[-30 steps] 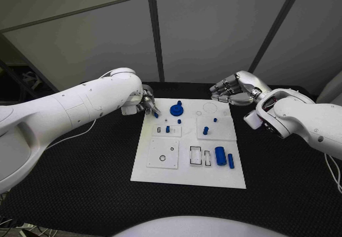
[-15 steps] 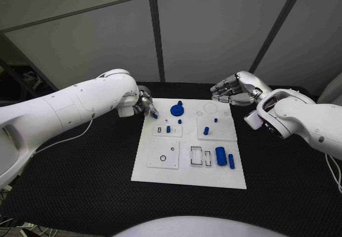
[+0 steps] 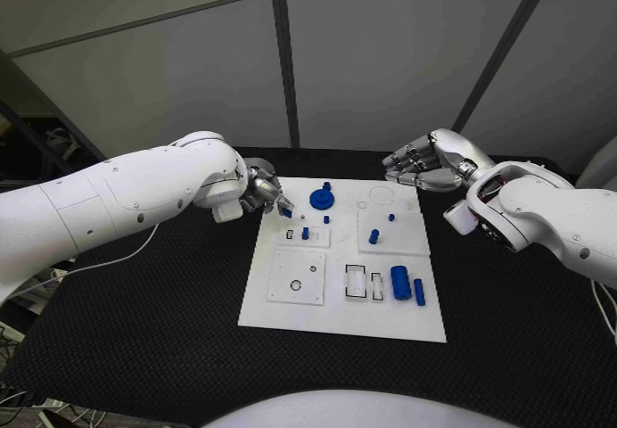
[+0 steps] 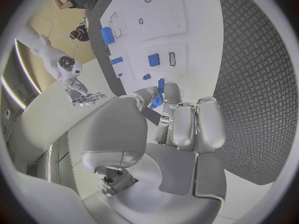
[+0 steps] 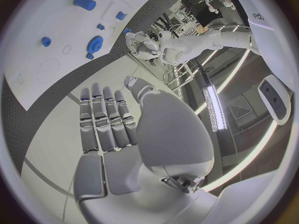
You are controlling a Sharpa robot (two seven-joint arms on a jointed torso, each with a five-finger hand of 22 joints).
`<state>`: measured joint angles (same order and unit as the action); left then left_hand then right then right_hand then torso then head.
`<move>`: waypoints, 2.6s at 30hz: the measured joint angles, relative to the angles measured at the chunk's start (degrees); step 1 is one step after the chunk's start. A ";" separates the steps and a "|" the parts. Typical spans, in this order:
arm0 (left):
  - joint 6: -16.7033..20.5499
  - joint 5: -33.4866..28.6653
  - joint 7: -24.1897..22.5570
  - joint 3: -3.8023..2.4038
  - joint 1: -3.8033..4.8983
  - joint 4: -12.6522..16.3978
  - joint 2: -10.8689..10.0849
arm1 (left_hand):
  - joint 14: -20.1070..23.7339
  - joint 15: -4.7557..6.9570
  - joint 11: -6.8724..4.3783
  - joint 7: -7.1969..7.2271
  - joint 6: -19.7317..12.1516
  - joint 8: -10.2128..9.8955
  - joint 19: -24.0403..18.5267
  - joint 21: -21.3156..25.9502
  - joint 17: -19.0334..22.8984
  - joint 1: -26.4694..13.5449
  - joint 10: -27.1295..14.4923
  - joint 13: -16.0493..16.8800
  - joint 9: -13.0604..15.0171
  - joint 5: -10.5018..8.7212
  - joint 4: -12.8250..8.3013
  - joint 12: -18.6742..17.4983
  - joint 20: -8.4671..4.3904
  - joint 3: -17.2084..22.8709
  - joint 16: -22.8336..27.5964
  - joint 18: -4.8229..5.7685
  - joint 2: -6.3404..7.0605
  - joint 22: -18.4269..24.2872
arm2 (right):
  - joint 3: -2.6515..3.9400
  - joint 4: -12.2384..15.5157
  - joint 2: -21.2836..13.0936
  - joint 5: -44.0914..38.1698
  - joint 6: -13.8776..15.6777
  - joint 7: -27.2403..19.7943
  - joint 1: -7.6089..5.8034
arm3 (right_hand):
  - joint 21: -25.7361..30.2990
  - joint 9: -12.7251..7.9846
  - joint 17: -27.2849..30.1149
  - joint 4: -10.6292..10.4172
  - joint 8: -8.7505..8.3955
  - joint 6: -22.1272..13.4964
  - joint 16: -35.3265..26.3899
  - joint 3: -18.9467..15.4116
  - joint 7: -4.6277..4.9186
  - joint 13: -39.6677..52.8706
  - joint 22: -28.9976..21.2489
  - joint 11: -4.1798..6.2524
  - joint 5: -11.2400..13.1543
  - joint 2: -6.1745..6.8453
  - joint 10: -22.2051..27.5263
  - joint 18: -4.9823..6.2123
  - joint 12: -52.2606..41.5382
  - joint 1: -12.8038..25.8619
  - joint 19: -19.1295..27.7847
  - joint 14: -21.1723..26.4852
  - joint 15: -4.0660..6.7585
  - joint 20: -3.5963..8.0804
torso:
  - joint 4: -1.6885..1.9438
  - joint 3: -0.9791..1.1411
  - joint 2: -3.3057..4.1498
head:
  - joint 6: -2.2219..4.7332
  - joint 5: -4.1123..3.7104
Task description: Assemble the parts on the task board
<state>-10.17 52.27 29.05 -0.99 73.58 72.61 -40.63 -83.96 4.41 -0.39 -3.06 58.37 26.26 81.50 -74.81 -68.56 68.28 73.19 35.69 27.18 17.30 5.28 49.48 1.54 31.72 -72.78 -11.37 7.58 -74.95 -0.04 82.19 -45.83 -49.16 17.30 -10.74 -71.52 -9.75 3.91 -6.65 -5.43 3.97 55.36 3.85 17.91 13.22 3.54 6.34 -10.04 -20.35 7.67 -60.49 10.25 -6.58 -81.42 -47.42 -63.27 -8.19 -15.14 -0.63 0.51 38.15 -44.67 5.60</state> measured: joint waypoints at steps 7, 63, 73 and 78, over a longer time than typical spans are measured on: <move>2.50 0.94 -0.02 0.05 -0.68 2.84 -1.63 | 0.00 0.00 -0.02 0.02 0.02 0.27 0.00 -0.32 -0.07 -0.67 0.14 0.41 0.23 0.26 -0.23 0.39 0.00 0.54 0.00 0.00 0.18 0.00 | 0.00 -0.01 -0.05 0.00 0.00 0.00 0.00 | 0.00 0.00 0.00 0.00 0.00 0.00 0.00 0.00 0.00 0.00 0.00 0.00 0.00 0.00 0.00 0.00 0.00 0.00 0.00 0.00 0.00 0.00 | -0.04 -0.01 0.00 | -0.03 0.15; 0.98 13.58 0.05 0.34 -3.80 6.13 -1.45 | -0.09 0.30 -0.34 0.41 0.40 0.86 0.59 -0.63 -0.09 -1.86 1.28 1.57 0.70 1.36 -1.40 1.10 -0.20 1.71 0.00 -0.02 1.36 0.03 | 0.00 -0.12 0.01 0.00 -0.18 -0.05 0.00 | 0.00 0.00 0.05 0.00 0.00 0.00 0.00 0.00 0.00 0.00 -0.05 0.00 0.00 0.00 0.00 0.00 0.00 0.00 0.00 0.00 0.00 0.00 | -0.17 0.02 0.07 | -0.40 0.31; 0.50 13.80 0.05 0.32 -3.76 5.96 -1.33 | -0.11 0.28 -0.28 0.62 0.62 0.88 0.59 -0.63 -0.09 -1.86 1.63 1.79 0.83 1.52 -1.49 1.50 -0.20 1.80 0.00 -0.01 1.36 0.03 | 0.00 -0.18 0.06 0.00 -0.23 -0.05 0.00 | 0.00 0.00 0.04 0.00 0.00 0.00 0.00 0.00 0.00 0.00 -0.05 0.00 0.00 0.00 0.00 0.00 0.00 0.00 0.00 0.00 0.00 0.00 | -0.17 0.02 0.07 | -0.49 0.34; 0.11 13.83 0.05 0.32 -3.76 5.43 -0.98 | -0.02 0.37 -0.32 0.63 0.63 1.05 0.59 -0.85 -0.08 -1.86 1.67 2.03 0.99 1.52 -1.49 1.50 -0.20 1.80 0.00 -0.01 1.36 0.03 | 0.00 -0.18 0.06 0.00 -0.25 -0.05 0.00 | 0.00 0.00 0.04 0.00 0.00 0.00 0.00 0.00 0.00 0.00 -0.05 0.00 0.00 0.00 0.00 0.00 0.00 0.00 0.00 0.00 0.00 0.00 | -0.17 0.02 0.08 | -0.49 0.36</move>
<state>-10.07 66.10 29.10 -0.66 69.82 78.04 -41.61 -83.98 4.78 -0.71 -2.44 58.99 27.31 82.09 -75.67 -68.64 66.41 74.87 37.72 28.17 18.82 3.79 50.98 1.34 33.52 -72.78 -11.39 8.94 -74.92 -0.04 82.00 -45.77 -49.16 17.05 -10.79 -71.51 -9.75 3.91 -6.60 -5.43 3.97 55.35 3.85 17.91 13.22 3.54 6.29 -10.04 -20.34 7.67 -60.49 10.25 -6.58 -81.42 -47.42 -63.27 -8.19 -15.14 -0.80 0.53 38.23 -45.16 5.97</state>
